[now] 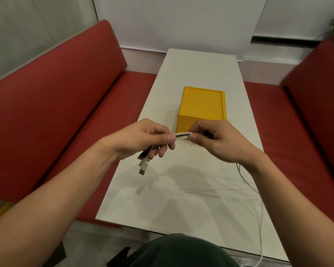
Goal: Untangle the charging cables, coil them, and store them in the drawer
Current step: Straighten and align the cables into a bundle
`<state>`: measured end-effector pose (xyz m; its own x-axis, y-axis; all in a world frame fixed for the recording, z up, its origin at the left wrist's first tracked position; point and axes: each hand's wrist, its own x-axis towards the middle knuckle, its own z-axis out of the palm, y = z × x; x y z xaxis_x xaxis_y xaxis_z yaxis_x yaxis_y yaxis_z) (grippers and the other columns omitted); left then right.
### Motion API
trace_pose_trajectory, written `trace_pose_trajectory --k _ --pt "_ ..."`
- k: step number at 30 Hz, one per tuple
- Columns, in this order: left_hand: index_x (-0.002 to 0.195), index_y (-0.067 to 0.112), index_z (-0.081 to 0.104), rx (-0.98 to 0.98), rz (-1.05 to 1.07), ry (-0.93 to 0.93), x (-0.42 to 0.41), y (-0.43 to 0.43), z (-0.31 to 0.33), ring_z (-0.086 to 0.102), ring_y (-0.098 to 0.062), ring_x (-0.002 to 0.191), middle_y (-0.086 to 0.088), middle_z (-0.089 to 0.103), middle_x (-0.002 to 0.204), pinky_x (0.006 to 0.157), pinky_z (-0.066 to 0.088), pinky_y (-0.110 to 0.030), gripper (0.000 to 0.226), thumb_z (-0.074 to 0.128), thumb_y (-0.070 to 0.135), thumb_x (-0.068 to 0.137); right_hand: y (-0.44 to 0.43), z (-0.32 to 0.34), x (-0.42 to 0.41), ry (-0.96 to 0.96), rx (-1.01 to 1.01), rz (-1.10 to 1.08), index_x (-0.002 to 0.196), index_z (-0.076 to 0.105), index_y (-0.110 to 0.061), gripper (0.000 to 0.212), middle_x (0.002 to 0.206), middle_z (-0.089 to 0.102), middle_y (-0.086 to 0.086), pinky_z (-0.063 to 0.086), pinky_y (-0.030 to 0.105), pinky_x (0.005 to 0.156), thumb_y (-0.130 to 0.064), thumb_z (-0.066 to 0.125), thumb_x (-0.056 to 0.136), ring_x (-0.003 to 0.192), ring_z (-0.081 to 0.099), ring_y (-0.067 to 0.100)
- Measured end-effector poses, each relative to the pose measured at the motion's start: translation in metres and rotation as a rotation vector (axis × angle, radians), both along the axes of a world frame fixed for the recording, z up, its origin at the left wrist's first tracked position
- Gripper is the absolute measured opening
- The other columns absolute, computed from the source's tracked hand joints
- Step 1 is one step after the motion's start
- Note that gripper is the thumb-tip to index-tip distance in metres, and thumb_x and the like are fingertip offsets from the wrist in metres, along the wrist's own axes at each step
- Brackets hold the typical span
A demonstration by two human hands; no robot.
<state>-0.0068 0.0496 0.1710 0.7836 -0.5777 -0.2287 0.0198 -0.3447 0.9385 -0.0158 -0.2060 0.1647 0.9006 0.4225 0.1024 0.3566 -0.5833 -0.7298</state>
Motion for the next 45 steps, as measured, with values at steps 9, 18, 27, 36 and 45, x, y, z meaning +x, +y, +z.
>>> trace_pose_trajectory --k 9,18,27,36,45 --pt "0.094 0.012 0.068 0.132 0.027 -0.043 0.001 0.003 -0.003 0.04 -0.011 0.051 -0.003 0.064 0.067 0.055 0.035 -0.026 0.024 0.054 0.027 0.107 0.005 -0.003 0.002 -0.004 0.027 -0.016 0.083 0.073 -0.021 0.02 0.056 0.05 -0.015 0.029 0.019 0.051 -0.03 0.066 0.1 0.053 0.039 0.007" --pt "0.101 0.006 0.067 0.009 -0.042 0.165 0.003 0.012 -0.003 0.065 -0.015 0.063 -0.006 0.071 0.078 0.065 0.046 -0.031 0.024 0.048 0.019 0.109 0.002 -0.005 0.011 -0.034 0.018 -0.047 0.084 0.072 -0.022 0.02 0.054 0.049 -0.014 0.028 0.018 0.049 -0.03 0.064 0.101 0.052 0.04 0.006" --pt "0.1 0.006 0.068 -0.002 -0.06 0.14 0.001 0.01 0.002 0.063 -0.014 0.064 -0.004 0.068 0.075 0.058 0.046 -0.024 0.019 0.052 0.012 0.107 -0.003 0.003 0.016 -0.081 -0.04 -0.054 0.088 0.073 -0.022 0.02 0.056 0.051 -0.014 0.03 0.018 0.049 -0.03 0.061 0.103 0.05 0.042 0.007" --pt "0.098 0.008 0.071 0.003 -0.006 0.038 0.001 0.003 0.004 0.046 -0.01 0.053 -0.001 0.062 0.071 0.065 0.05 -0.026 0.024 0.051 0.019 0.108 0.007 0.015 0.011 0.059 -0.137 0.044 0.126 0.066 -0.035 0.034 0.119 0.069 -0.018 0.047 0.026 0.092 -0.051 0.042 0.107 0.108 0.061 0.002" --pt "0.084 0.022 0.071 0.347 0.003 -0.241 0.005 0.002 0.004 0.041 -0.005 0.056 0.014 0.05 0.059 0.058 0.034 -0.023 0.035 0.053 0.043 0.105 0.01 0.006 0.019 0.172 -0.147 0.08 0.08 0.072 -0.025 0.03 0.057 0.05 -0.014 0.038 0.02 0.054 -0.048 0.063 0.098 0.054 0.043 0.004"
